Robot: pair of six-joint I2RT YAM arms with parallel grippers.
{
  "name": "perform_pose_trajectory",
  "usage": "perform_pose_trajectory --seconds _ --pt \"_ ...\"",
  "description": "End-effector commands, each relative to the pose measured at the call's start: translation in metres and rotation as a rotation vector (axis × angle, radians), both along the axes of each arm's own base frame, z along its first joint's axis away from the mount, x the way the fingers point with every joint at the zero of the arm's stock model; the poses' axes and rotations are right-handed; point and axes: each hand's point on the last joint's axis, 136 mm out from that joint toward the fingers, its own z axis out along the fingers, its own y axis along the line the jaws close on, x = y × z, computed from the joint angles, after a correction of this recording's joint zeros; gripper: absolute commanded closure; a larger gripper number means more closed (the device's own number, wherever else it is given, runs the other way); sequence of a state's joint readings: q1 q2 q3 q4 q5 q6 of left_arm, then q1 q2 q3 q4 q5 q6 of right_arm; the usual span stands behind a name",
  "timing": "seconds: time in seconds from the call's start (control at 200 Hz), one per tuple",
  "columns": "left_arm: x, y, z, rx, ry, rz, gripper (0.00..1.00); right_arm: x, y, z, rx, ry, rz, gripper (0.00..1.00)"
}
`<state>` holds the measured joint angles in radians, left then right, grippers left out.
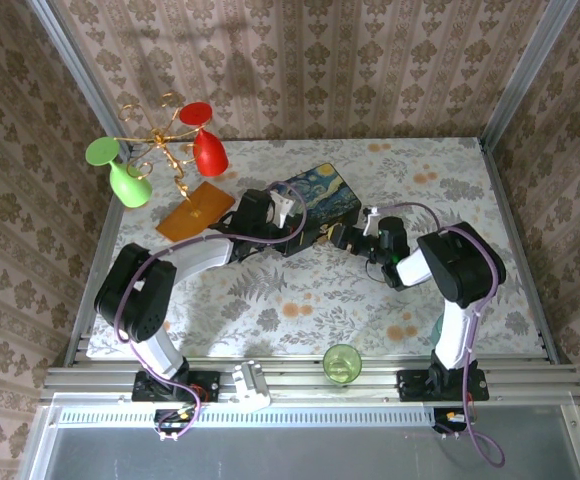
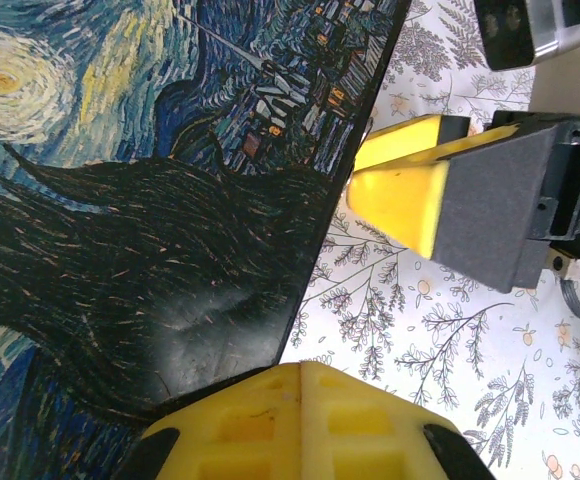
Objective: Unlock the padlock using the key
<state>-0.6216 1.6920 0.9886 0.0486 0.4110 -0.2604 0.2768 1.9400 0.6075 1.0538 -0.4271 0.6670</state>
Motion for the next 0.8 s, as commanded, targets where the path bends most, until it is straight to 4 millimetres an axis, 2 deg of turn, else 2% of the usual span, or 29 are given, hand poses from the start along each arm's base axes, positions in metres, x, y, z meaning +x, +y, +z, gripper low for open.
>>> perform_pose_trajectory --seconds 0.0,0.14,0.32,0.525,0.67,0.795 --pt "-0.058 0.045 -0.083 0.269 0.281 0.018 1.00 0.009 -0.001 -0.003 0.032 -0.015 -0.019 0.32" --pt "-0.058 0.047 -0.085 0.285 0.282 0.018 1.00 0.012 0.004 0.000 0.100 -0.059 -0.005 0.34" --pt "-0.057 0.045 -0.085 0.294 0.282 0.015 1.00 0.018 0.017 0.001 0.133 -0.064 0.046 0.45" --pt "-0.055 0.044 -0.083 0.301 0.280 0.016 1.00 0.020 0.016 0.009 0.142 -0.081 0.040 0.58" --pt "-0.054 0.043 -0.082 0.304 0.279 0.017 1.00 0.018 0.013 0.003 0.151 -0.058 0.030 0.73" --pt "-0.053 0.044 -0.082 0.308 0.277 0.019 1.00 0.012 0.015 -0.002 0.149 -0.044 0.054 0.80"
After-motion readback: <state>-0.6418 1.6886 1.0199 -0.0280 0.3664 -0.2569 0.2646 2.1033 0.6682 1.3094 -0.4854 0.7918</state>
